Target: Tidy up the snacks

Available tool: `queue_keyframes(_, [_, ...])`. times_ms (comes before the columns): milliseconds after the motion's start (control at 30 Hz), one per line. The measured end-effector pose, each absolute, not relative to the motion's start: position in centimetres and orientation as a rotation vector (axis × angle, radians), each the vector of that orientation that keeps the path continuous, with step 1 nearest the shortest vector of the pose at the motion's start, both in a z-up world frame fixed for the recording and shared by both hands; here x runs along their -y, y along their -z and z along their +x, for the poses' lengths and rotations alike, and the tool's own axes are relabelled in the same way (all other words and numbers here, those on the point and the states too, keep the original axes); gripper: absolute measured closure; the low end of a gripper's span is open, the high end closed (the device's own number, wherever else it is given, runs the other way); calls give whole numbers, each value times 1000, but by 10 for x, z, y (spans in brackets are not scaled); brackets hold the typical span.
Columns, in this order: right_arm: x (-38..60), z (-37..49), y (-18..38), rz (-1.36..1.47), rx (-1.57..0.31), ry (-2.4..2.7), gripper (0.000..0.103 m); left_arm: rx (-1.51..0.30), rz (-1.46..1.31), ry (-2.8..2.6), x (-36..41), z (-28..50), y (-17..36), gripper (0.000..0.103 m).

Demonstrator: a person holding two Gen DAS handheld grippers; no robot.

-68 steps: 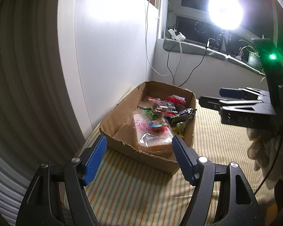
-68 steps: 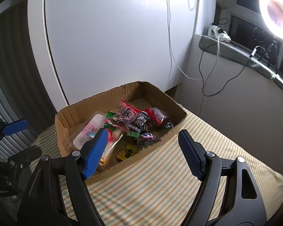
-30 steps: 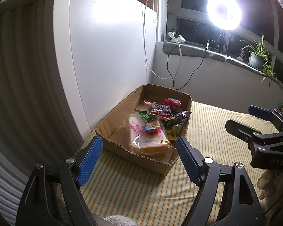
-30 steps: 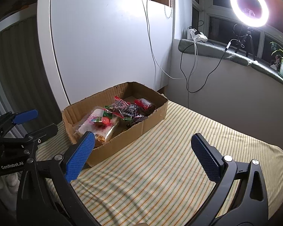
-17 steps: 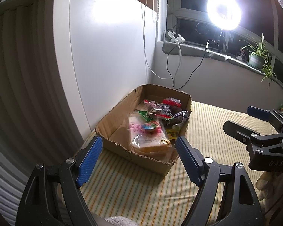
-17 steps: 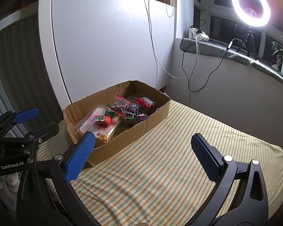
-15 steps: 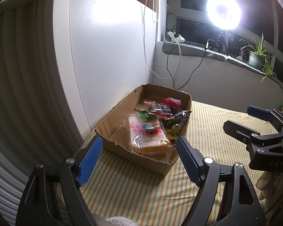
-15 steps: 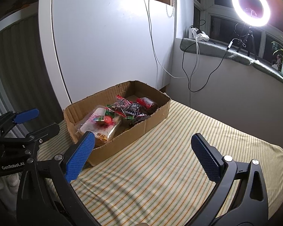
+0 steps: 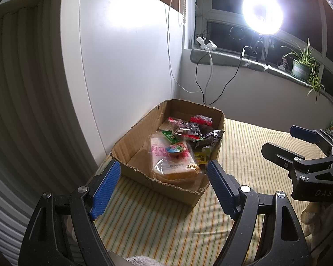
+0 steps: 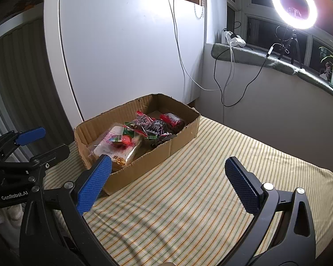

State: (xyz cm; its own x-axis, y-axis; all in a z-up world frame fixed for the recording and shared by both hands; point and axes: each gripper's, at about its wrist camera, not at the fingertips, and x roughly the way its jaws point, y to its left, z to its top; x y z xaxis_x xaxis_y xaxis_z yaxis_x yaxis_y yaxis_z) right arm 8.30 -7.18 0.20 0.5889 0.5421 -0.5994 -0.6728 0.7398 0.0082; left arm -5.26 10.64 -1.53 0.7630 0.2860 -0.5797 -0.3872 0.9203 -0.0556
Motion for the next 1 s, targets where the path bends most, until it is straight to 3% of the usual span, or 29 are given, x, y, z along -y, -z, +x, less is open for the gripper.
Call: queue_keyframes(1000, [70,81,1,-223,-626,-708,0,-597,-158,-360,-104,-51,15,22])
